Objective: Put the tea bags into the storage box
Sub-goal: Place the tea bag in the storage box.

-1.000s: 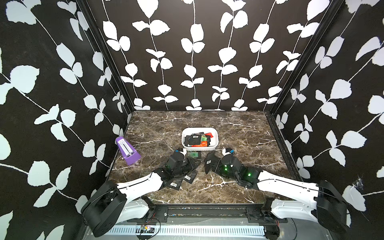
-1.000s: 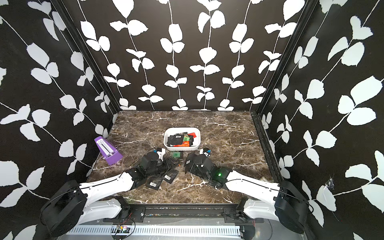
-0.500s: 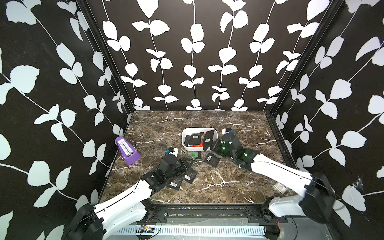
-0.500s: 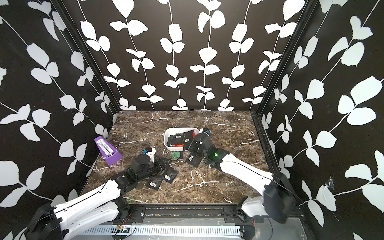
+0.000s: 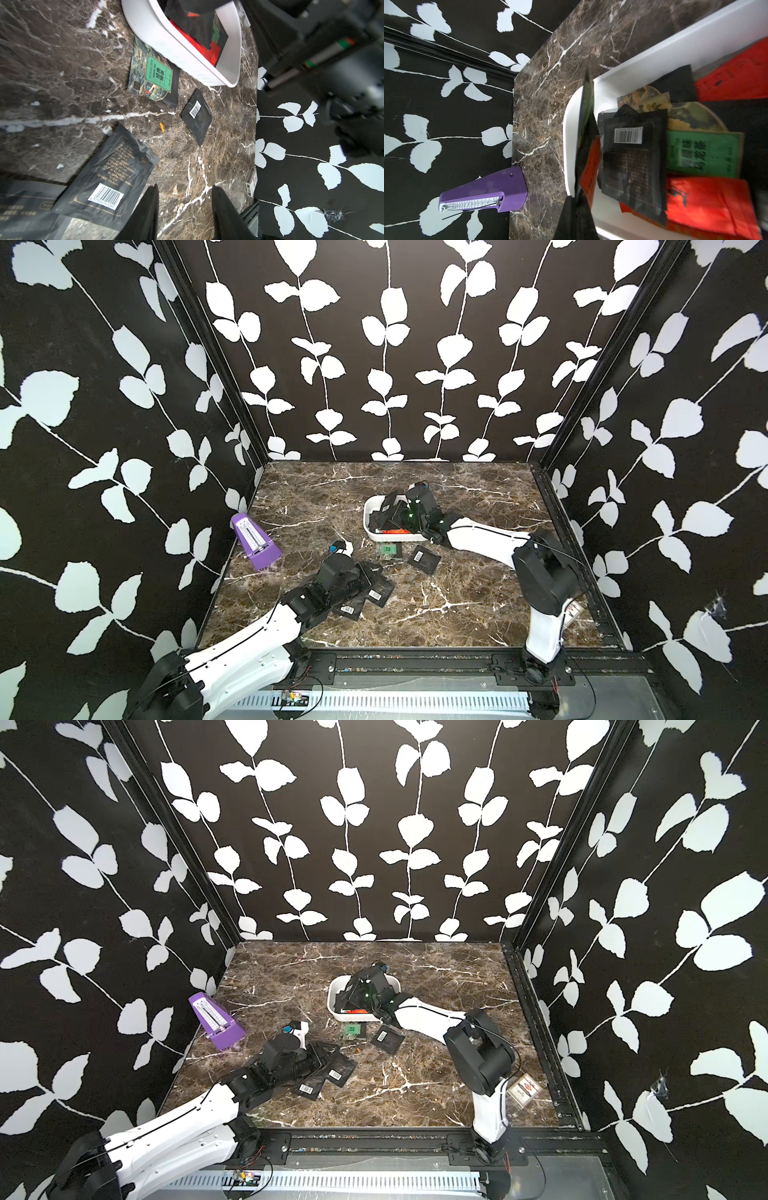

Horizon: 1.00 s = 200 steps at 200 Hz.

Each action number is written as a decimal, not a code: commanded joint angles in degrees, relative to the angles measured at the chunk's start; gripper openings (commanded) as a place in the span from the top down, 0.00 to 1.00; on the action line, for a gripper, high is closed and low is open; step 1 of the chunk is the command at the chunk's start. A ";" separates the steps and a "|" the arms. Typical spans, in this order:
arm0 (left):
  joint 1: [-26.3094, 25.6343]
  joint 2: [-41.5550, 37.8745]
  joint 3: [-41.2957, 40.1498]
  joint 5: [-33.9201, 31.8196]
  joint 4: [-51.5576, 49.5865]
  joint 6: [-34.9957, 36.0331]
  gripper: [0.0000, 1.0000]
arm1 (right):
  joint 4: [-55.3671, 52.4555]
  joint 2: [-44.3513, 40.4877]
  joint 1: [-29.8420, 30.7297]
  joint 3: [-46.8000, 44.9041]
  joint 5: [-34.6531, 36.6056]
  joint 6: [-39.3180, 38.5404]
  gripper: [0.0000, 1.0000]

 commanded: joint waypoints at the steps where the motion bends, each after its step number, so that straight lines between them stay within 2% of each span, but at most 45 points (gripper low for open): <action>1: -0.15 -0.95 -0.89 -0.36 -1.85 0.83 0.60 | 0.44 0.04 -1.07 1.24 -0.14 0.06 1.00; 37: -0.20 -0.62 1.57 -1.85 -8.46 2.89 0.64 | -5.41 -3.70 -2.24 -3.51 2.58 -2.28 1.00; 65: -0.13 0.78 5.80 -4.04 -18.07 6.72 0.69 | -10.97 -7.08 -2.53 -4.21 4.82 -4.71 0.72; 92: -0.20 1.72 7.87 -5.87 -23.37 8.19 0.68 | -16.02 -10.54 -2.62 -4.75 6.92 -6.62 0.59; 126: -0.14 3.71 7.71 -4.86 -23.38 8.98 0.69 | -19.01 -17.45 -2.19 -8.49 7.11 -9.23 0.59; 144: -0.15 5.11 7.39 -3.47 -22.23 8.95 0.73 | -19.38 -23.42 -0.63 -12.69 5.67 -9.56 0.59; 173: -0.13 6.98 6.27 -1.70 -19.84 8.30 0.78 | -18.76 -29.61 7.28 -21.03 7.03 -6.89 0.59; 200: -0.18 8.10 5.96 -1.11 -19.02 8.19 0.81 | -15.45 -30.90 14.55 -27.87 8.97 -1.17 0.59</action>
